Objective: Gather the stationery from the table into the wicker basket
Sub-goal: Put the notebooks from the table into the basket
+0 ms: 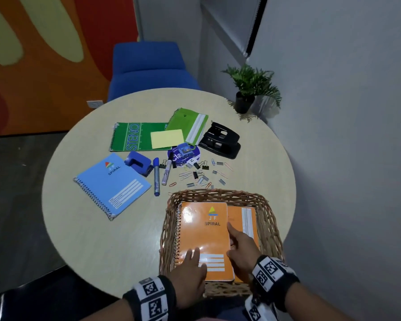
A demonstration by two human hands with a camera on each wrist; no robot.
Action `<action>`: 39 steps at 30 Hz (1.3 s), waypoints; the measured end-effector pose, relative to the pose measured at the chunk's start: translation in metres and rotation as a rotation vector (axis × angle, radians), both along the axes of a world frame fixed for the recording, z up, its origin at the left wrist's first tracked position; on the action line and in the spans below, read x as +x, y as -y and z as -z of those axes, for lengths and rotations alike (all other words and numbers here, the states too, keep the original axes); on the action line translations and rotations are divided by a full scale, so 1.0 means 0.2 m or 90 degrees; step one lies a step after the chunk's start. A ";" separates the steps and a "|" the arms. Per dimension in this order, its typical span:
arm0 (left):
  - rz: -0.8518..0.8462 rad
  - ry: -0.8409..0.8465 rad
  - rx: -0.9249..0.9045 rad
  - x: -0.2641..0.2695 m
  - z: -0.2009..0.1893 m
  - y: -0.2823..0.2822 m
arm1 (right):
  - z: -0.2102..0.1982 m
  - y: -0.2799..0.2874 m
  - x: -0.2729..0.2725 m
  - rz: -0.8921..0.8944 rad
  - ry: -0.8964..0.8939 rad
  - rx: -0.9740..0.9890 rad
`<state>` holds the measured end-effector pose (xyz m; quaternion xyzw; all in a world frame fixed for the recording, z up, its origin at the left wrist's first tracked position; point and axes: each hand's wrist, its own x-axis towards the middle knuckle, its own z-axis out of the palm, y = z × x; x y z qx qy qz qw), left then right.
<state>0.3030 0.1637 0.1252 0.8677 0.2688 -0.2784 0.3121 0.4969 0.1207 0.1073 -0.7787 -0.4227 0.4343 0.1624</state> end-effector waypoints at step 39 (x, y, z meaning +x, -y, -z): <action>-1.214 0.482 -0.130 -0.67 -0.04 -0.96 | -0.10 -1.44 -0.80 -0.361 0.182 -0.121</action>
